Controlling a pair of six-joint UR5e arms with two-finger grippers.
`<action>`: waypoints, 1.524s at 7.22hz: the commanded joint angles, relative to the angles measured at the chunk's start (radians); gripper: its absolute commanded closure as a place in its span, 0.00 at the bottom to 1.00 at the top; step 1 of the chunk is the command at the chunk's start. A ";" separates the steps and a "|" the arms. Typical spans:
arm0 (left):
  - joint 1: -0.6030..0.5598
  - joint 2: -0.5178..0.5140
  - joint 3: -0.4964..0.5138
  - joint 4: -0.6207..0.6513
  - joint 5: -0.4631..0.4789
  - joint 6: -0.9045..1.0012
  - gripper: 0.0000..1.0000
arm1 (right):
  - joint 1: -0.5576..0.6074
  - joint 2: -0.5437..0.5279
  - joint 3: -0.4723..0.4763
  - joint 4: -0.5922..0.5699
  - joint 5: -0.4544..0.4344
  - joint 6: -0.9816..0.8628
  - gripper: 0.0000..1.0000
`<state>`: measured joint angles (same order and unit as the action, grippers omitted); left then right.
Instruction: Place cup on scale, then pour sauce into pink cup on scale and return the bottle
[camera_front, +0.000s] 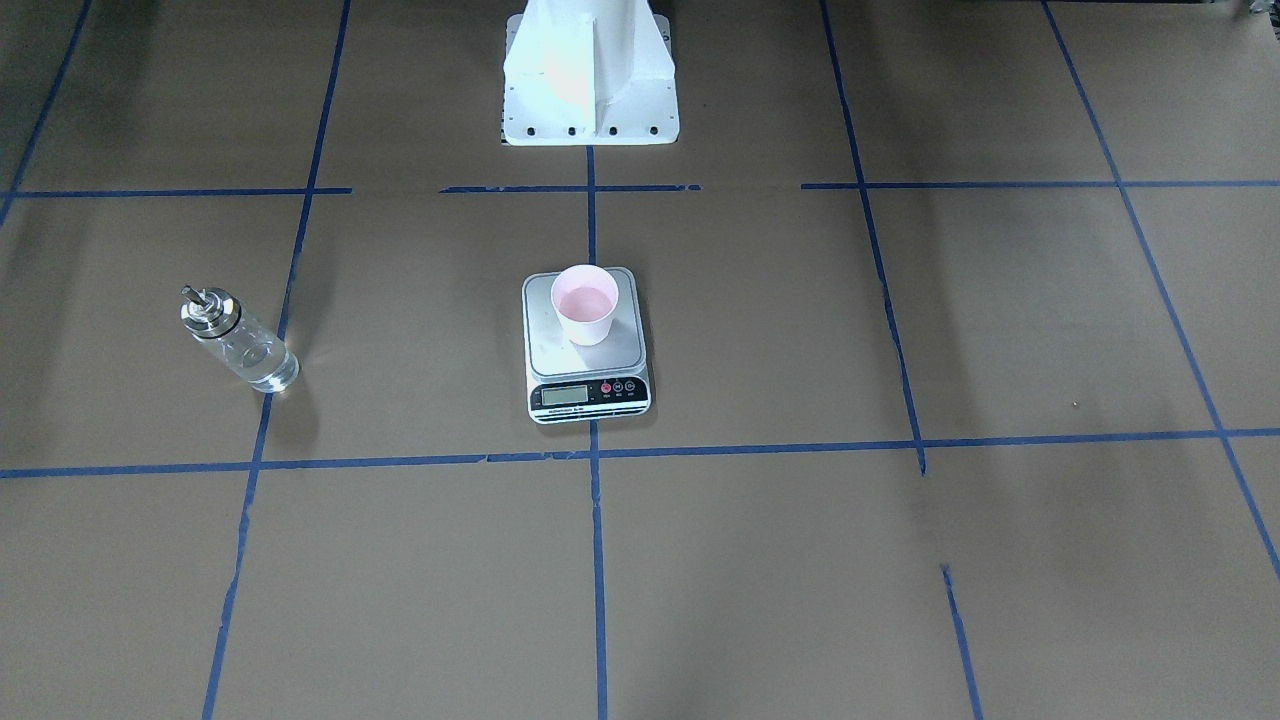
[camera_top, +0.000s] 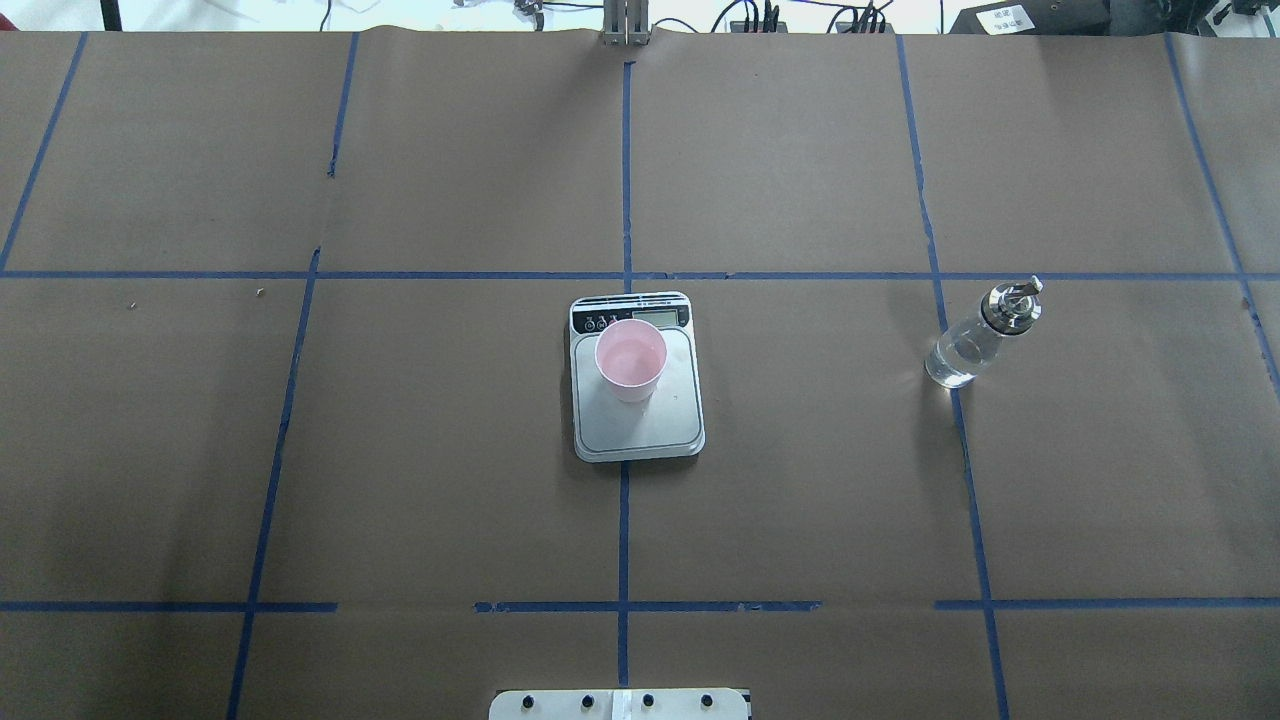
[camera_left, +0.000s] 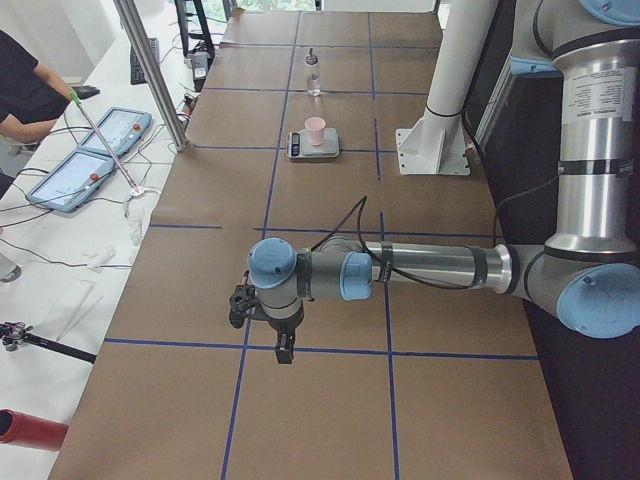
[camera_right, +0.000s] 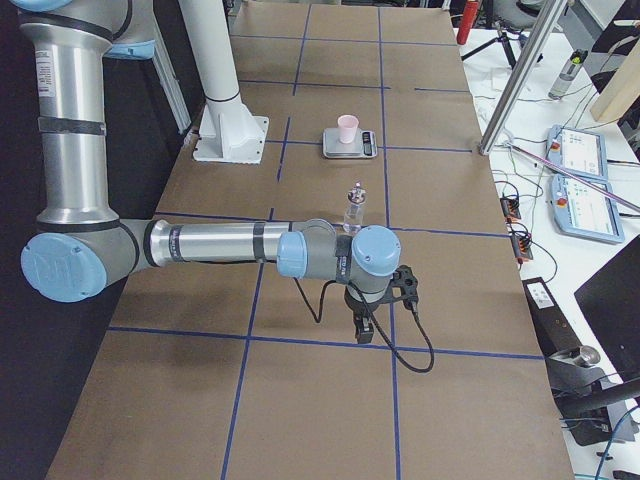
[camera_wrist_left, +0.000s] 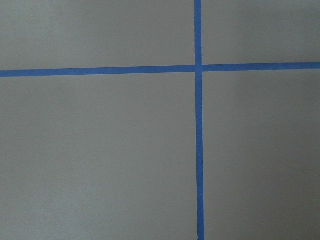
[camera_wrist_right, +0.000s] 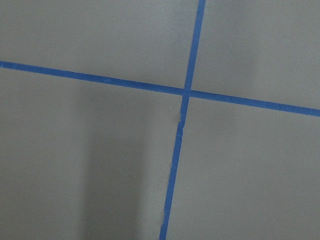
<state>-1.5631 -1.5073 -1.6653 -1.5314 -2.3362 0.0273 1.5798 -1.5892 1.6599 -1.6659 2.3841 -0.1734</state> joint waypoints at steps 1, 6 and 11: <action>0.000 -0.005 0.007 -0.045 0.000 -0.001 0.00 | 0.000 0.002 0.001 0.000 0.001 0.000 0.00; 0.000 -0.005 0.009 -0.104 0.000 0.000 0.00 | 0.000 0.006 0.001 0.002 0.001 0.000 0.00; -0.002 0.002 0.015 -0.134 0.000 0.000 0.00 | -0.001 0.003 -0.002 0.000 0.000 0.000 0.00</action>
<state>-1.5644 -1.5071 -1.6516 -1.6611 -2.3362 0.0282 1.5792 -1.5833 1.6596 -1.6650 2.3840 -0.1734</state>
